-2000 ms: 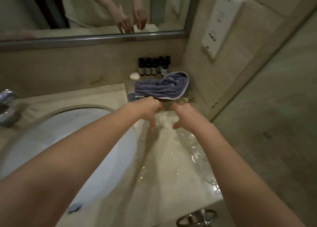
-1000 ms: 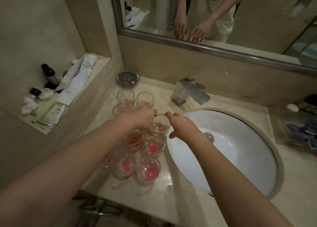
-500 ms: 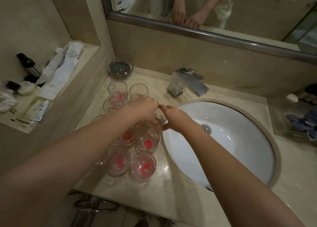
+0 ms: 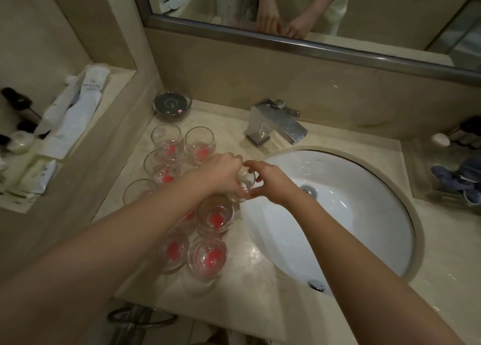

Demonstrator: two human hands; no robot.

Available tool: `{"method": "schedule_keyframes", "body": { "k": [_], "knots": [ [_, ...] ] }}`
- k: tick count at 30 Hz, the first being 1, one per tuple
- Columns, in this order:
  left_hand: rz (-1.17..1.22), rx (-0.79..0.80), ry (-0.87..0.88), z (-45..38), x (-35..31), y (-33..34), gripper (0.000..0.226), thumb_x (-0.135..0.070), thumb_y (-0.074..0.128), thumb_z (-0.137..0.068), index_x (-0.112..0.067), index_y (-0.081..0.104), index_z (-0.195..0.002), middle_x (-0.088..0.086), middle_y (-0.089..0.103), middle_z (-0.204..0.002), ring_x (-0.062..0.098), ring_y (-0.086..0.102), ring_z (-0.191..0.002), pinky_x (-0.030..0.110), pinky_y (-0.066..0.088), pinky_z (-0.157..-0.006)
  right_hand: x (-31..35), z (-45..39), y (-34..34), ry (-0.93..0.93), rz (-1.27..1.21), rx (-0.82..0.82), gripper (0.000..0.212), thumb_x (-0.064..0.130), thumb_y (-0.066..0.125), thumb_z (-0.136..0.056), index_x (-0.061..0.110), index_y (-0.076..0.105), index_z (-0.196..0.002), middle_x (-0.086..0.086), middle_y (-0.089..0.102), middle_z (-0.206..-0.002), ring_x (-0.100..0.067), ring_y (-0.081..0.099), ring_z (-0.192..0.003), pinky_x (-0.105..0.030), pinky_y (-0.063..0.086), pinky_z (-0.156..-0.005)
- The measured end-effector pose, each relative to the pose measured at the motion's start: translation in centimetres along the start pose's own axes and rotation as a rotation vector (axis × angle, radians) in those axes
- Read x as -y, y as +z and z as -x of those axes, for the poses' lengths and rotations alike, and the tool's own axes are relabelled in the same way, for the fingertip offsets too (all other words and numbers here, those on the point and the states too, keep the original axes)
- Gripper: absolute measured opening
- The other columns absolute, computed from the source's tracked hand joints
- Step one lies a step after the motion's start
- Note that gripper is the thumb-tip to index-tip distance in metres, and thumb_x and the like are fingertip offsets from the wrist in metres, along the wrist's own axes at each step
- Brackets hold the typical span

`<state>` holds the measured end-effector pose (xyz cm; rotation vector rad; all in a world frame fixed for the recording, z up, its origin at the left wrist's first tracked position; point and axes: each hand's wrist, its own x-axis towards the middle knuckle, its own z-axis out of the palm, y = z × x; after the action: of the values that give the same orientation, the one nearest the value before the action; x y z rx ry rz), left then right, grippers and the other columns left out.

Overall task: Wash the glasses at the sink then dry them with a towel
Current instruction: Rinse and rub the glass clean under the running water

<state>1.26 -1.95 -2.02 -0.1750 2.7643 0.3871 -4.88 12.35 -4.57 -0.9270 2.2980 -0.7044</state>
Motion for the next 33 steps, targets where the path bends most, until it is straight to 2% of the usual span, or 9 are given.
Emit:
{"method": "schedule_keyframes", "body": {
  "k": [2,6,10,15,17,20,25,28,33],
  "knots": [
    [0.112,-0.008,-0.001,-0.8,-0.8,0.5,0.082,-0.047,0.081,-0.068,-0.011,0.048,-0.134,0.011,0.055,-0.122,0.030,0.057,-0.111,0.040,0.049,-0.089,-1.4,1.1,-0.8,0.042,-0.103,-0.032,0.079,0.011,0.082,-0.072,0.019,0.045,-0.141,-0.006,0.056,-0.127,-0.018,0.053,-0.095,-0.022,0.040,-0.079],
    [0.362,-0.051,0.011,-2.6,-3.0,1.0,0.084,-0.037,0.089,-0.060,-0.014,0.051,-0.132,0.008,0.052,-0.122,0.025,0.056,-0.111,0.035,0.048,-0.091,-4.0,2.7,-2.6,0.102,-0.246,-0.102,0.077,0.011,0.083,-0.072,0.024,0.048,-0.139,-0.003,0.056,-0.127,-0.018,0.055,-0.092,-0.014,0.044,-0.073],
    [0.635,-0.103,-0.025,-4.3,-4.5,1.9,0.080,-0.024,0.093,-0.059,-0.011,0.055,-0.129,0.006,0.056,-0.120,0.020,0.060,-0.102,0.029,0.050,-0.082,-6.0,3.4,-4.2,0.137,-0.298,-0.163,0.072,0.014,0.081,-0.076,0.025,0.049,-0.139,0.006,0.055,-0.123,-0.016,0.057,-0.095,-0.004,0.044,-0.066],
    [0.791,-0.139,-0.082,-6.5,-6.5,3.4,0.088,-0.030,0.095,-0.046,-0.012,0.058,-0.124,0.004,0.061,-0.116,0.019,0.062,-0.100,0.034,0.054,-0.086,-8.7,3.5,-5.4,0.178,-0.317,-0.177,0.066,0.020,0.079,-0.079,0.027,0.049,-0.137,0.013,0.055,-0.119,-0.015,0.059,-0.100,-0.013,0.043,-0.064],
    [0.838,-0.178,-0.100,-7.2,-7.1,4.0,0.088,-0.035,0.087,-0.042,-0.012,0.060,-0.122,0.004,0.062,-0.113,0.021,0.062,-0.100,0.035,0.054,-0.086,-10.0,3.3,-6.1,0.210,-0.383,-0.169,0.062,0.018,0.078,-0.079,0.025,0.052,-0.135,0.007,0.060,-0.118,-0.017,0.060,-0.100,-0.020,0.047,-0.073],
    [0.962,-0.226,-0.166,-7.8,-7.3,5.0,0.077,-0.020,0.093,-0.052,-0.013,0.061,-0.122,0.006,0.058,-0.115,0.019,0.060,-0.095,0.017,0.049,-0.072,-11.4,3.0,-7.4,0.273,-0.726,-0.266,0.044,0.010,0.069,-0.087,0.023,0.055,-0.126,-0.006,0.064,-0.114,-0.020,0.062,-0.097,-0.035,0.049,-0.081],
    [1.288,-0.218,-0.314,-7.2,-7.9,6.9,0.073,-0.037,0.087,-0.036,-0.031,0.064,-0.105,-0.009,0.059,-0.102,0.011,0.058,-0.082,0.023,0.051,-0.074,-10.6,-0.5,-9.2,0.276,-0.806,-0.472,0.025,0.020,0.056,-0.097,0.019,0.059,-0.121,-0.003,0.062,-0.106,-0.017,0.059,-0.093,-0.029,0.051,-0.074],
    [1.446,-0.184,-0.320,-6.6,-8.6,8.1,0.077,-0.028,0.085,-0.041,-0.021,0.060,-0.113,-0.004,0.063,-0.105,0.011,0.060,-0.084,0.013,0.050,-0.068,-9.3,-3.9,-9.8,0.267,-0.776,-0.531,0.026,0.022,0.056,-0.096,0.016,0.063,-0.121,-0.003,0.063,-0.110,-0.016,0.060,-0.091,-0.030,0.052,-0.074],
    [1.804,-0.097,-0.444,-6.6,-9.1,9.7,0.069,-0.031,0.080,-0.044,-0.019,0.065,-0.110,0.003,0.067,-0.105,0.014,0.068,-0.087,0.038,0.055,-0.078,-8.5,-7.2,-9.7,0.258,-0.746,-0.536,0.027,0.023,0.061,-0.094,0.013,0.067,-0.118,0.002,0.064,-0.098,-0.017,0.059,-0.094,-0.044,0.049,-0.098]
  ]
}}
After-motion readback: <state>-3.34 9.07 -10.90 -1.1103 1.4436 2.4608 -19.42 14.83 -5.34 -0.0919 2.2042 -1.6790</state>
